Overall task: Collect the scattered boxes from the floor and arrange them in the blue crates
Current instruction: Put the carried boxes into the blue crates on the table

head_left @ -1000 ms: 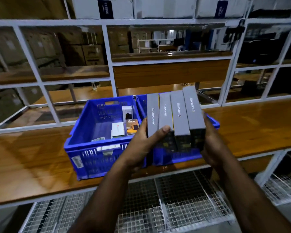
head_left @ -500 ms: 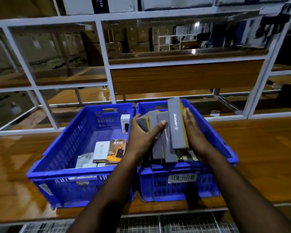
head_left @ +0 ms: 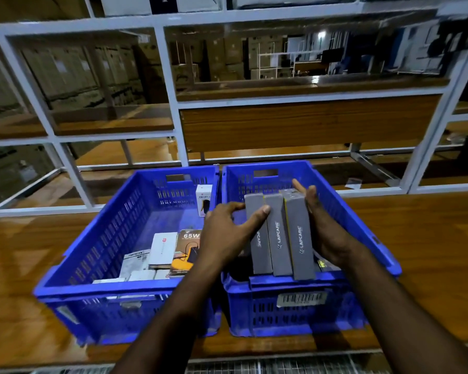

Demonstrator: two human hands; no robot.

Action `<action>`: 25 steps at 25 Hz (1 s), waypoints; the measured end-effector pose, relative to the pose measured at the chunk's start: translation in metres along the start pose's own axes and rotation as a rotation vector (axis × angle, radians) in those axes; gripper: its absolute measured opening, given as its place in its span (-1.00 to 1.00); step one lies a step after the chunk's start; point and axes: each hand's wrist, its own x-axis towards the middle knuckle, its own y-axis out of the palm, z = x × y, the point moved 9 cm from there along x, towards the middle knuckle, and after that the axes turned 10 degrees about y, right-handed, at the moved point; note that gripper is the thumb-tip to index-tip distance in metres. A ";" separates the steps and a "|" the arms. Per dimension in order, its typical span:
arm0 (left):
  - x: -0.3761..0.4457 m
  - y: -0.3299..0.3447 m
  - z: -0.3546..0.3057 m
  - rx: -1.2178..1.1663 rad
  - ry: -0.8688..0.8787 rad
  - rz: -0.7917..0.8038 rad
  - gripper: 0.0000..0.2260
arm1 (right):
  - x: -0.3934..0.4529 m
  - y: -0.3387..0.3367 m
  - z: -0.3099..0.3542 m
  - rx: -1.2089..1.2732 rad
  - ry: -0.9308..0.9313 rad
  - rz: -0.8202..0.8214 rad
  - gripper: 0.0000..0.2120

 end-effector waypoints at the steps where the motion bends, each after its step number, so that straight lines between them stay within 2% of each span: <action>1: 0.002 0.007 -0.004 -0.059 0.033 0.059 -0.25 | 0.003 -0.002 -0.005 -0.024 -0.013 0.010 -0.01; 3: 0.007 0.022 -0.009 -0.233 0.049 0.184 -0.29 | 0.005 -0.003 -0.012 -0.075 -0.039 0.041 0.21; 6: 0.017 0.031 -0.007 -0.361 -0.007 0.206 -0.46 | 0.006 -0.004 -0.014 -0.211 -0.030 -0.001 0.26; 9: 0.034 0.037 -0.001 -0.276 -0.029 0.231 -0.44 | 0.012 -0.014 -0.016 -0.163 0.010 -0.170 0.13; 11: 0.045 0.040 0.004 -0.223 -0.088 0.287 -0.28 | 0.015 -0.014 -0.019 -0.100 0.052 -0.204 -0.03; 13: 0.054 0.037 0.012 -0.033 -0.184 0.379 -0.11 | 0.017 -0.021 -0.022 -0.081 0.135 -0.257 -0.27; 15: 0.062 0.019 0.017 0.314 -0.203 0.369 -0.19 | 0.015 -0.032 -0.033 -0.030 0.301 -0.282 -0.46; 17: 0.065 0.011 0.016 0.541 -0.153 0.361 -0.33 | 0.012 -0.036 -0.039 -0.060 0.398 -0.252 -0.40; 19: 0.059 0.032 0.011 0.504 -0.012 0.456 -0.38 | 0.014 -0.041 -0.043 -0.134 0.441 -0.235 -0.27; 21: 0.042 0.066 0.006 0.289 0.075 0.598 -0.33 | 0.014 -0.038 -0.044 -0.147 0.462 -0.214 -0.24; 22: 0.032 0.082 0.008 0.214 0.069 0.671 -0.41 | 0.012 -0.035 -0.043 -0.156 0.467 -0.206 -0.24; 24: 0.016 0.107 0.021 0.299 0.102 0.789 -0.60 | 0.009 -0.036 -0.036 -0.221 0.455 -0.254 -0.33; 25: 0.012 0.112 0.027 0.364 0.144 0.796 -0.64 | 0.008 -0.041 -0.029 -0.259 0.415 -0.299 -0.43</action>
